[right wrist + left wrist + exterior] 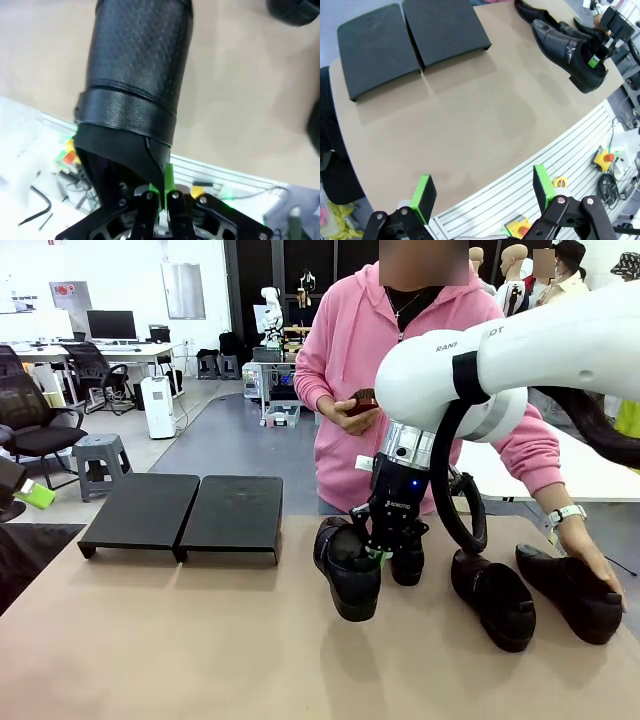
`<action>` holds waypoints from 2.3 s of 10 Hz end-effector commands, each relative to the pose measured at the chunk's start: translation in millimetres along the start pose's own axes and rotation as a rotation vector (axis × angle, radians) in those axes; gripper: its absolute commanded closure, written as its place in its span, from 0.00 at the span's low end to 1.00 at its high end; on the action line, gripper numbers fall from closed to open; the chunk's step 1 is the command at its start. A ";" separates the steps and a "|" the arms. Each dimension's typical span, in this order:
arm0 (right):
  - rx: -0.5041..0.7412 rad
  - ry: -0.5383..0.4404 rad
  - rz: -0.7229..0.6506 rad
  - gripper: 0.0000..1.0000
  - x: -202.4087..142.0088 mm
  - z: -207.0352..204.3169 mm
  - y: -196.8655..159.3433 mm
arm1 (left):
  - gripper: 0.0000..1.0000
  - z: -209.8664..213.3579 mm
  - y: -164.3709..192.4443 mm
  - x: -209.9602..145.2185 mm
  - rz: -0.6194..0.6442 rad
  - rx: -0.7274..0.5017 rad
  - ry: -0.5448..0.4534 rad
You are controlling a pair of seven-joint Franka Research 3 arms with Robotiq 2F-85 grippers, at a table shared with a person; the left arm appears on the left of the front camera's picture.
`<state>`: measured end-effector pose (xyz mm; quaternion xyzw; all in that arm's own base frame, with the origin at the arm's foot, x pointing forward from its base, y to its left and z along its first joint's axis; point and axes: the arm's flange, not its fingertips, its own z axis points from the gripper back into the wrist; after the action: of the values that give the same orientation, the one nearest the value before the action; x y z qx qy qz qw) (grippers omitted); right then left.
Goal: Organize the shoes by placing them on the stand.
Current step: Pick up one Shoe and place it in the middle of the table.
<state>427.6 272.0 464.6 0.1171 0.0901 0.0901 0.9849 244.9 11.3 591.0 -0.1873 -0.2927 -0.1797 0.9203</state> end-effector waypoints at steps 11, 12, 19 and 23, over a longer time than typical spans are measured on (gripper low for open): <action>-0.071 0.123 -0.105 1.00 25.9 -133.0 189.5 | 0.00 0.6 0.8 -0.2 -0.005 -0.020 -0.003; -0.063 0.151 -0.094 1.00 29.9 -136.0 186.7 | 0.00 0.6 0.8 -0.2 -0.005 -0.020 -0.003; -0.158 0.119 -0.036 0.00 10.8 -111.1 171.8 | 0.00 0.6 0.8 -0.2 -0.005 -0.020 -0.003; -0.251 -0.002 -0.015 0.00 -60.1 -14.7 82.3 | 0.00 0.6 0.8 -0.2 -0.005 -0.020 -0.003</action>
<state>375.8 379.9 472.9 -0.0049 0.1058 0.0760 0.9915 244.9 11.4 591.0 -0.1874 -0.2927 -0.1795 0.9203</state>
